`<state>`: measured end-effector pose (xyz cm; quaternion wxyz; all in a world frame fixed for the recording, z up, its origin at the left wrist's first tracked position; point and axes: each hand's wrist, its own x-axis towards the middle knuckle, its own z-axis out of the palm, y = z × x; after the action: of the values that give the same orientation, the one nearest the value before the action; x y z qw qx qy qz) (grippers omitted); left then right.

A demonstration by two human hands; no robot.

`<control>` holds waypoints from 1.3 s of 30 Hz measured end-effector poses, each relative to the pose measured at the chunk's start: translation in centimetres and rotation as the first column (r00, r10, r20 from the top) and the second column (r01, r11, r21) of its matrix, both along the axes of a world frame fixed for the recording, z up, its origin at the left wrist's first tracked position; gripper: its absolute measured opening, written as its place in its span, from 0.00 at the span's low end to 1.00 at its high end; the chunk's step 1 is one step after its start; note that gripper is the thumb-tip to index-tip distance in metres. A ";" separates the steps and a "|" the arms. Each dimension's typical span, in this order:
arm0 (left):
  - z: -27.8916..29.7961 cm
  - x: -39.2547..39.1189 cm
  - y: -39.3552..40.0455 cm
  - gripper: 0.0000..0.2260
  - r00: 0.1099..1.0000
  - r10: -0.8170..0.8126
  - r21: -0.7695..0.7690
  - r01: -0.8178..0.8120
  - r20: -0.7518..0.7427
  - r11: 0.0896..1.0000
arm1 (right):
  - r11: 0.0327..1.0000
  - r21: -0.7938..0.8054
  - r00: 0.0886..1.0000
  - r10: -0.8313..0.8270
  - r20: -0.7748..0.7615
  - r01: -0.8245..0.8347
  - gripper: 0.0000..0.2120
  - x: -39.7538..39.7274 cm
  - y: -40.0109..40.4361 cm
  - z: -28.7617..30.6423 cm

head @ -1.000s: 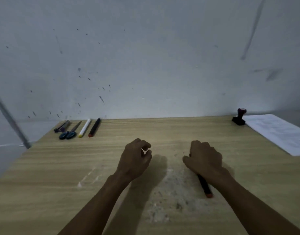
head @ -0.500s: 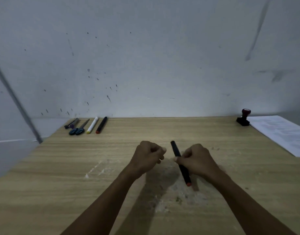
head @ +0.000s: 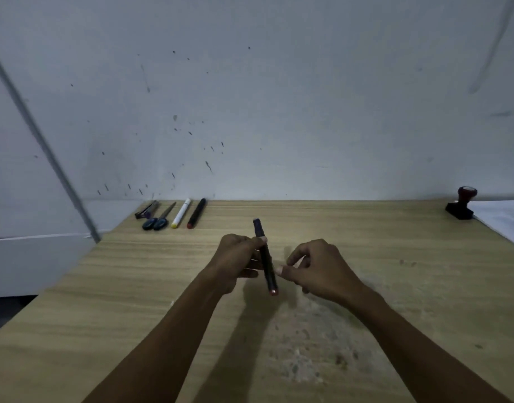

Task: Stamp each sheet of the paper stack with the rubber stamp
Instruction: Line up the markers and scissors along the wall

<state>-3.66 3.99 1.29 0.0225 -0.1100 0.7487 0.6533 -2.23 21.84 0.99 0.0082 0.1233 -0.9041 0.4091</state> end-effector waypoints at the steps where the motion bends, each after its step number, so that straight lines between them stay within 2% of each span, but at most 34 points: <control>1: -0.2 -0.8 -0.7 0.11 0.998 0.061 -0.005 -0.061 0.018 0.998 | 1.000 0.023 1.000 0.008 0.010 -0.008 0.15 -0.4 -0.3 -0.2; 3: -0.4 -2.6 -2.3 0.08 0.985 0.157 -0.014 -0.157 0.072 0.988 | 0.998 0.066 1.000 0.015 0.019 -0.016 0.13 -1.3 -0.8 -0.6; 6: -0.7 -5.4 -4.7 0.09 0.970 0.190 -0.069 -0.181 0.152 0.981 | 0.994 0.112 1.000 0.009 0.029 -0.012 0.12 -3.1 -1.6 -1.1; 8: -0.9 -7.5 -6.0 0.09 0.963 0.220 -0.166 -0.195 0.154 0.967 | 0.988 0.152 0.999 0.001 0.034 -0.006 0.12 -4.6 -2.3 -1.4; 10: -1.0 -9.6 -7.2 0.10 0.961 0.261 -0.319 -0.220 0.094 0.922 | 0.980 0.198 0.999 -0.013 0.029 0.007 0.13 -6.0 -3.0 -1.8; 14: -0.8 -13.6 -9.0 0.17 0.964 0.259 -0.631 -0.239 -0.062 0.738 | 0.962 0.272 1.000 -0.012 -0.004 0.013 0.14 -9.3 -4.5 -2.3; 17: -0.4 -15.8 -10.0 0.06 0.972 0.199 -0.784 -0.220 -0.126 0.580 | 0.952 0.305 0.999 -0.009 -0.035 0.019 0.13 -11.3 -5.4 -2.6; 19: -0.6 -17.3 -10.6 0.07 0.973 0.176 -0.840 -0.220 -0.151 0.496 | 0.949 0.314 0.999 -0.004 -0.051 0.020 0.13 -12.5 -5.8 -3.0; 21: -1.0 -18.7 -11.0 0.09 0.973 0.163 -0.871 -0.217 -0.160 0.442 | 0.954 0.299 0.998 -0.005 -0.060 0.022 0.12 -13.5 -6.1 -3.3; 26: -2.4 -21.1 -12.0 0.11 0.974 0.157 -0.893 -0.212 -0.161 0.396 | 0.962 0.261 0.993 -0.058 -0.105 0.084 0.10 -15.3 -5.9 -4.0; 32: -3.0 -22.4 -12.6 0.13 0.971 0.165 -0.879 -0.227 -0.172 0.420 | 0.960 0.255 0.990 -0.083 -0.118 0.111 0.10 -16.1 -5.5 -4.6; 39: -2.7 -21.9 -12.2 0.09 0.982 0.146 -0.904 -0.171 -0.122 0.393 | 0.958 0.262 0.990 -0.090 -0.109 0.116 0.10 -16.0 -5.2 -4.5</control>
<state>-25.53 -8.22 -1.36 -0.1114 -0.1679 0.9691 0.1422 -18.23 16.61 -3.48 0.0564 0.0956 -0.9548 0.2758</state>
